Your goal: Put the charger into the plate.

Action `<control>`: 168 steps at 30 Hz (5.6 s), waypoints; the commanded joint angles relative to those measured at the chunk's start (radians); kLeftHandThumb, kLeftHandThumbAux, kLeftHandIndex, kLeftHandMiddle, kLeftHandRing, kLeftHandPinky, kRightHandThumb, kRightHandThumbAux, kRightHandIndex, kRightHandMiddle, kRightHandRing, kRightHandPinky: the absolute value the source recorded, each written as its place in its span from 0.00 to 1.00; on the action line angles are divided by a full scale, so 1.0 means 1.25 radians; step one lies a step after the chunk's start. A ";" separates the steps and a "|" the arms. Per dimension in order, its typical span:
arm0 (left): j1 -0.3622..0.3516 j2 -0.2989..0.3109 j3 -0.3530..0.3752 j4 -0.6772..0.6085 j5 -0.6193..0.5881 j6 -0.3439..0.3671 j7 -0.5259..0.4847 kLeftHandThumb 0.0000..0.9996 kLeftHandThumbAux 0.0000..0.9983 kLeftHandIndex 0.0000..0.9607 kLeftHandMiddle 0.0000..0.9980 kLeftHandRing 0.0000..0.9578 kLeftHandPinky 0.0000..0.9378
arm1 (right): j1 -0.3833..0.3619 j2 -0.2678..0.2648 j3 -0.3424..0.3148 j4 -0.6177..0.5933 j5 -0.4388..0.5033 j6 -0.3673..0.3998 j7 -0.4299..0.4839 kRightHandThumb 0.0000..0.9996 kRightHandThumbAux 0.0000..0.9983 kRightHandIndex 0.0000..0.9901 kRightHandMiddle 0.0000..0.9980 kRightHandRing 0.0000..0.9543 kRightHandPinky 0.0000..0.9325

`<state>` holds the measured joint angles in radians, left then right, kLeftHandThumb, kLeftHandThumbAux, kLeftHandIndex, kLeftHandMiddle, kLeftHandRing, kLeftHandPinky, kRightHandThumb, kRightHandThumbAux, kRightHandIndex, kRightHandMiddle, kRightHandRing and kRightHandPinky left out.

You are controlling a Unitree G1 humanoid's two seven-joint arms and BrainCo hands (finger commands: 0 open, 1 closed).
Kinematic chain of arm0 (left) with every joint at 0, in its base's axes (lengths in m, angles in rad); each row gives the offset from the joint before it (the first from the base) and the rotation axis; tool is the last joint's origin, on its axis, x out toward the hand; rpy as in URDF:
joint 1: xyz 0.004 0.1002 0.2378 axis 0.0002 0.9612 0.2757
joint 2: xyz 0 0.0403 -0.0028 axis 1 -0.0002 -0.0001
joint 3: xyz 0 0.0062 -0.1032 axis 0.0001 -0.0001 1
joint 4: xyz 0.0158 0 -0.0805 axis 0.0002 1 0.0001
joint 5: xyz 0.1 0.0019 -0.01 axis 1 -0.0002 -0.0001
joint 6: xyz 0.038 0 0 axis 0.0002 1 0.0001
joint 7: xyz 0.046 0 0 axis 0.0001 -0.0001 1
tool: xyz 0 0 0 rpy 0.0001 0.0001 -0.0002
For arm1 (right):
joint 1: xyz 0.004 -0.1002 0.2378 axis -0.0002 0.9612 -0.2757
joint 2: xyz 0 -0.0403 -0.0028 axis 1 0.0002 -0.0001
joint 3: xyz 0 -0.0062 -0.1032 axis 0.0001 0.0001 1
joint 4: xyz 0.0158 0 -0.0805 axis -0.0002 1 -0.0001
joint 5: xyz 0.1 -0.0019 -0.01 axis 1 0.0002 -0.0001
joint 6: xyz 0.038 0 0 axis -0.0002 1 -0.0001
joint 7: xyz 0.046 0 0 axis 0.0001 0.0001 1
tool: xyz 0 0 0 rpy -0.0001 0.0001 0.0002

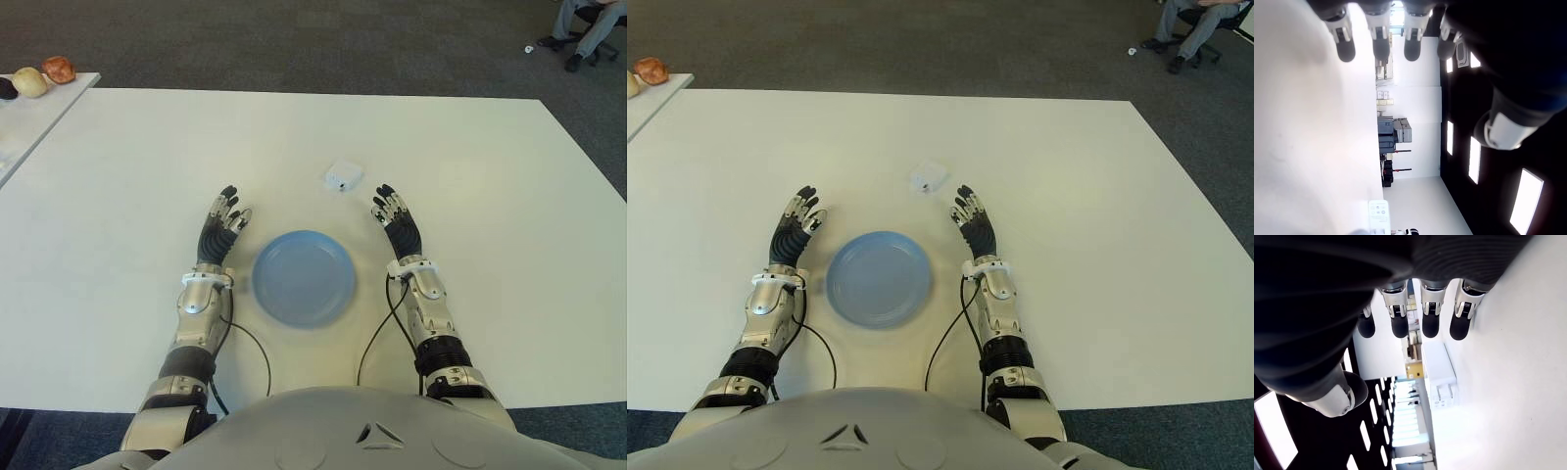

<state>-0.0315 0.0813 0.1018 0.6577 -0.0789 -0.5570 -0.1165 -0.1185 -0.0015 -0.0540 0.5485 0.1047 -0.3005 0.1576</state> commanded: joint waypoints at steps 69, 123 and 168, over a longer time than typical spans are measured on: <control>0.034 -0.044 -0.011 0.105 0.026 0.020 0.035 0.00 0.55 0.06 0.09 0.09 0.09 | -0.668 -0.186 0.450 0.577 -0.649 -0.094 -0.261 0.00 0.48 0.00 0.00 0.00 0.00; 0.052 -0.038 -0.015 0.092 0.021 0.000 0.004 0.00 0.54 0.07 0.09 0.07 0.07 | -0.631 -0.130 0.478 0.644 -0.621 0.075 -0.036 0.00 0.46 0.00 0.00 0.00 0.00; 0.047 -0.043 -0.003 0.079 -0.017 0.025 -0.016 0.00 0.57 0.05 0.10 0.09 0.09 | -0.350 -0.701 0.491 -0.087 -0.563 -0.241 0.354 0.00 0.65 0.03 0.41 0.38 0.13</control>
<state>-0.0434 0.0488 0.1035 0.6832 -0.0935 -0.6141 -0.1171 -0.6365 -0.8479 0.5639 0.5271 -0.6185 -0.6033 0.5272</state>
